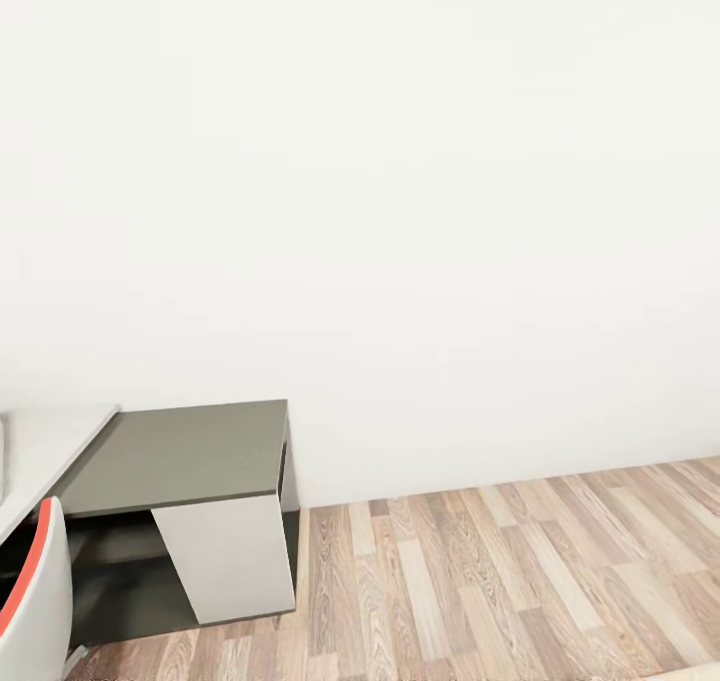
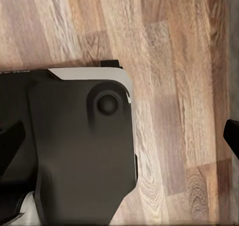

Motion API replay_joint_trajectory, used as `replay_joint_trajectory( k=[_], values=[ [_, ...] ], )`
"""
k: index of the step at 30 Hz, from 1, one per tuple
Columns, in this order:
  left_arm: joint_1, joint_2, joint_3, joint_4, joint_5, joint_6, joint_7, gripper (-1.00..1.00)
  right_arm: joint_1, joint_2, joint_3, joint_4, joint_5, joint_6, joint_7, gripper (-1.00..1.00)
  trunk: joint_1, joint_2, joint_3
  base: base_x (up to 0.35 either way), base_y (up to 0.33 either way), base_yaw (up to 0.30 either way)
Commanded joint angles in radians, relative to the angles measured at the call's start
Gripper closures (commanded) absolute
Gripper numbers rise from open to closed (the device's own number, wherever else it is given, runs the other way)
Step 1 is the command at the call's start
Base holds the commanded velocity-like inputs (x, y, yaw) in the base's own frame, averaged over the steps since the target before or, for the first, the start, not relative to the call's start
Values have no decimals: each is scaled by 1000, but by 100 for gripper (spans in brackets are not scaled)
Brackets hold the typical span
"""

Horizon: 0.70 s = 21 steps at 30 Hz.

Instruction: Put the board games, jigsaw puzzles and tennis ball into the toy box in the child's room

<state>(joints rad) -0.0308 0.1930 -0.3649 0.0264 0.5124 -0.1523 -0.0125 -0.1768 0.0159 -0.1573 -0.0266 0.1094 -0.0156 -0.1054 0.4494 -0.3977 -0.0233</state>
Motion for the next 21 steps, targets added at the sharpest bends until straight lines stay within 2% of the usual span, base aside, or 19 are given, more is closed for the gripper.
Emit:
replay_joint_trajectory(
  k=[1,21],
  values=[
    [-1,-1,-9,3,8,-5,-1,-100,1,0,-8,0,10,-2,-3,-100,1,-2,-4,0,0,0],
    [-1,-38,-8,3,9,-4,-1,-100,59,7,-10,1,-3,-18,-3,-100,1,-2,-37,0,0,0]
  ],
)
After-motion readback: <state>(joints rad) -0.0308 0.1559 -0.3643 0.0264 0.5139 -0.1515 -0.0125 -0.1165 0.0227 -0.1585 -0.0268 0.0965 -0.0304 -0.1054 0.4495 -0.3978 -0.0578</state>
